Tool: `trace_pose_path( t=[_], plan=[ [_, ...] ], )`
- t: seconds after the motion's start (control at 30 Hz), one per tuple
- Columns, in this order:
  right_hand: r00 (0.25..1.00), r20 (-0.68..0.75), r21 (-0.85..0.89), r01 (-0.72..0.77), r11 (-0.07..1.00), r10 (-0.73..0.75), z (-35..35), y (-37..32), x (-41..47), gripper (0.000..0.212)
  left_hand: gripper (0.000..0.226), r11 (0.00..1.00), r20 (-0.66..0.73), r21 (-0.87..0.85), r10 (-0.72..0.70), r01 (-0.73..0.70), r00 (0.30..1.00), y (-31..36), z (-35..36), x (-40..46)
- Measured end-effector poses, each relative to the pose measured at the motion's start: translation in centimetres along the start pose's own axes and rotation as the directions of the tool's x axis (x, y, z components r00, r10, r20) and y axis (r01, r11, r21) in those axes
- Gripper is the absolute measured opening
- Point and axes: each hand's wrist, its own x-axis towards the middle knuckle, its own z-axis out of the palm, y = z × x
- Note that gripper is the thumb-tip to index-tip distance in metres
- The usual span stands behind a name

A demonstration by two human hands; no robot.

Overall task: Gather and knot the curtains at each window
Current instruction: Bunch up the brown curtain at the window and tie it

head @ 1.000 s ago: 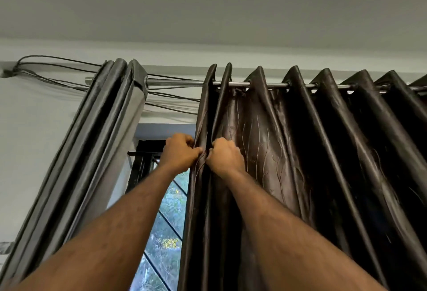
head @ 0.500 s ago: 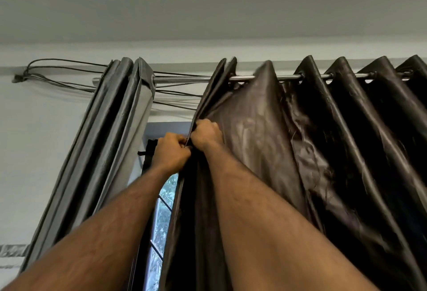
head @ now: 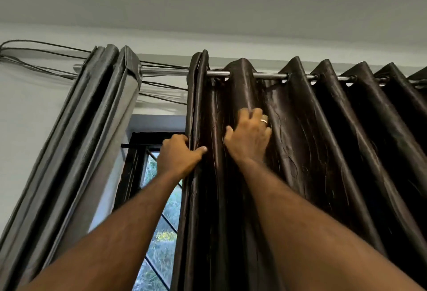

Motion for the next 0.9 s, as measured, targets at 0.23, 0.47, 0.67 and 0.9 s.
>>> trace_pose_path(
  t=[0.23,0.47,0.67,0.9],
  plan=[
    [0.876,0.383,0.067,-0.343,0.937,0.294,-0.3,6.4,0.6,0.024,0.013,0.994,0.107,-0.058,0.097,-0.092,0.989,-1.0,1.2,-0.1],
    [0.861,0.485,0.383,-0.053,0.922,-0.152,0.9,-6.3,-0.6,0.019,0.016,0.993,0.068,-0.104,0.061,-0.054,0.996,-1.5,0.6,-0.2],
    [0.783,0.579,0.293,0.060,0.954,-0.227,1.3,-4.5,0.2,0.016,0.034,0.983,0.015,-0.179,0.034,-0.031,0.999,-1.2,0.6,-0.8],
    [0.548,0.817,0.475,-0.467,0.746,-0.178,0.0,-1.1,-0.8,0.031,0.028,0.983,0.085,-0.111,0.156,-0.147,0.984,0.2,2.2,-2.0]
  ],
)
